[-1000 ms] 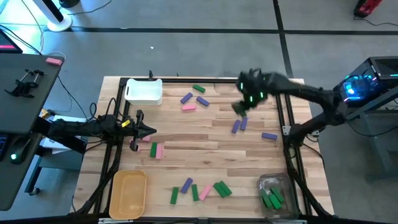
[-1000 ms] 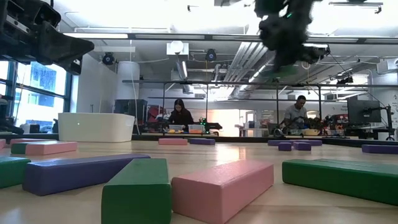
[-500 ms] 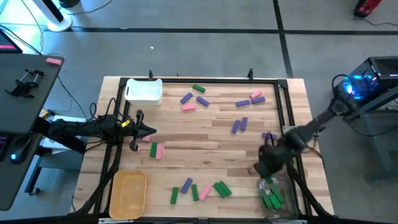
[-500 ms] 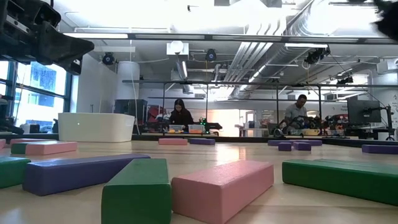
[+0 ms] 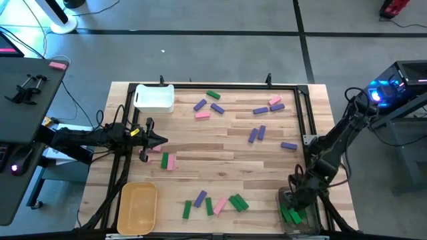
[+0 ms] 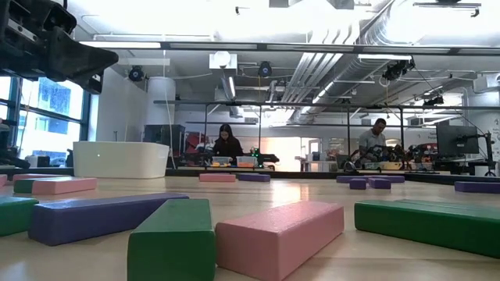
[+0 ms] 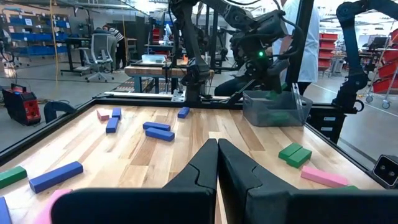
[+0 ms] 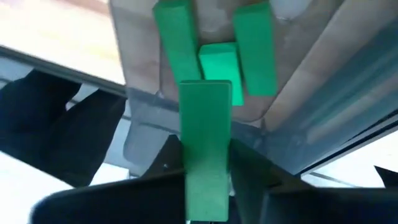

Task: Sort blocks
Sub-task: Put the green wooden block into the black bin

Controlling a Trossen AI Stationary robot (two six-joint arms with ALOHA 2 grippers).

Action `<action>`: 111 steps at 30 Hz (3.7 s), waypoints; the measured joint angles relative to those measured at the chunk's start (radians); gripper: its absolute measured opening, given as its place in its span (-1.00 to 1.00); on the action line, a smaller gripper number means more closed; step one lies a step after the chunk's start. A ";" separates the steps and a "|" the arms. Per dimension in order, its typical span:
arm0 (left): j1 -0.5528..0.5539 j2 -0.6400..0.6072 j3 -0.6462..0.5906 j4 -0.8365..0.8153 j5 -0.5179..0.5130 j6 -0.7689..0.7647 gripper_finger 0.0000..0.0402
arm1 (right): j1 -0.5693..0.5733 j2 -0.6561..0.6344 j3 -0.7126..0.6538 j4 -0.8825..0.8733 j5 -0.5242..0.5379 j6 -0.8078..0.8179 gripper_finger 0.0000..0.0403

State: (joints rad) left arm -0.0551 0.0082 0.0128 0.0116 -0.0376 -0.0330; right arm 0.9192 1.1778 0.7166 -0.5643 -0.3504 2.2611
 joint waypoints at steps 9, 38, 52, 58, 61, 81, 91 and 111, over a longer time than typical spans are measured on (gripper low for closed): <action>0.000 0.000 0.000 0.000 0.000 0.000 -1.00 | -0.001 -0.007 0.055 0.023 -0.044 -0.115 -0.05; 0.000 0.000 0.000 0.000 0.000 0.000 -1.00 | -1.173 0.478 0.513 0.475 0.133 -1.476 -0.01; 0.000 0.000 0.000 0.000 0.000 0.000 -1.00 | -1.487 1.116 1.466 -0.445 0.324 -1.996 -0.01; 0.000 0.000 0.000 0.000 0.000 0.000 -1.00 | -1.518 1.280 1.620 -0.469 0.305 -1.950 -0.01; 0.000 0.000 0.000 0.000 0.000 0.000 -1.00 | -1.513 1.318 1.628 -0.448 0.305 -1.971 -0.01; 0.000 0.000 0.000 0.000 0.000 0.000 -1.00 | -1.527 1.326 1.576 -0.432 0.336 -2.095 -0.84; 0.000 0.000 0.000 0.000 0.000 0.000 -1.00 | -1.530 1.353 1.578 -0.485 0.277 -2.108 -1.00; 0.000 0.000 0.000 0.000 0.000 0.000 -1.00 | -1.523 1.347 1.576 -0.931 0.330 -2.242 -1.00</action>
State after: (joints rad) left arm -0.0551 0.0078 0.0124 0.0120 -0.0376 -0.0330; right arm -0.6039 2.5251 2.2929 -1.4952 -0.0203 0.0189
